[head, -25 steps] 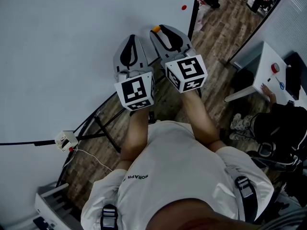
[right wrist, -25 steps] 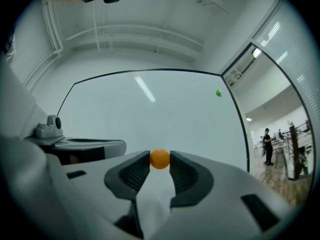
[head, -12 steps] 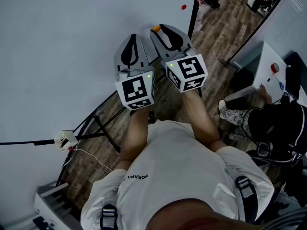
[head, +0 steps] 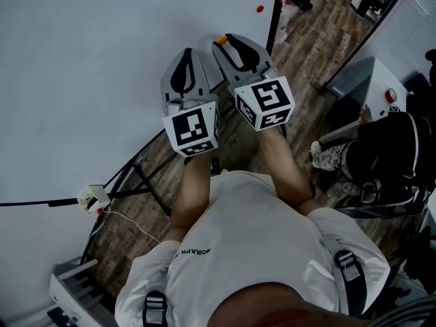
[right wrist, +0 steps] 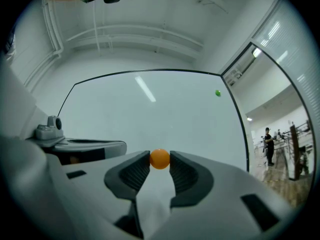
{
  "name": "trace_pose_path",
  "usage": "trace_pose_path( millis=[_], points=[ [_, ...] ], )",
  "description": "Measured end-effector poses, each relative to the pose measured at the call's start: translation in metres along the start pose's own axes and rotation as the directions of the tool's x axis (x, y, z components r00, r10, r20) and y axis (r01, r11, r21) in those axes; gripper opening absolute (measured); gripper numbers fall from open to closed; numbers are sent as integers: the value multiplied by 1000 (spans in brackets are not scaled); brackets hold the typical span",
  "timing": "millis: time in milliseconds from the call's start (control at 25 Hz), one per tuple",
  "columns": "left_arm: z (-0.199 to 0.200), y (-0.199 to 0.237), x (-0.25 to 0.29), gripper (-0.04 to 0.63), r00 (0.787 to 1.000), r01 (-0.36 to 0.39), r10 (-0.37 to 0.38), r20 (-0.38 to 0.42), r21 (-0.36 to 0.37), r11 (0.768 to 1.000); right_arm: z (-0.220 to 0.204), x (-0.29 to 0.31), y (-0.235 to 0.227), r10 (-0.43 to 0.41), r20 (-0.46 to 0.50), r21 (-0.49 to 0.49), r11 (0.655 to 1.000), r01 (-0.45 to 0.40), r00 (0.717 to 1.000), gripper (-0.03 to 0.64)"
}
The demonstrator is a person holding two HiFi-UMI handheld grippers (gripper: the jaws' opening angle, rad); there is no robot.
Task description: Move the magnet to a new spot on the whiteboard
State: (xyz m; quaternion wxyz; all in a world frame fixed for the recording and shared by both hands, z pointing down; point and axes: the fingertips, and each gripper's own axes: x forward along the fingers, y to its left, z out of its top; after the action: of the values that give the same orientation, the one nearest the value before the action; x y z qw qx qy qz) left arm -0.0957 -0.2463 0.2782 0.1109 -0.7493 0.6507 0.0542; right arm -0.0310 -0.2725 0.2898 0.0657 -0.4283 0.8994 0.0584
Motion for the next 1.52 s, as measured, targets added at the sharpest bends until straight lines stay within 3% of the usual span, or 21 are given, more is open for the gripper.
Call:
trace_pose_path(
  millis=[1520],
  points=[
    [-6,13,-1,3,1000,-18,17,-9,-26,1000,3,30,6,35,-11,13,999,-35,999,132]
  ],
)
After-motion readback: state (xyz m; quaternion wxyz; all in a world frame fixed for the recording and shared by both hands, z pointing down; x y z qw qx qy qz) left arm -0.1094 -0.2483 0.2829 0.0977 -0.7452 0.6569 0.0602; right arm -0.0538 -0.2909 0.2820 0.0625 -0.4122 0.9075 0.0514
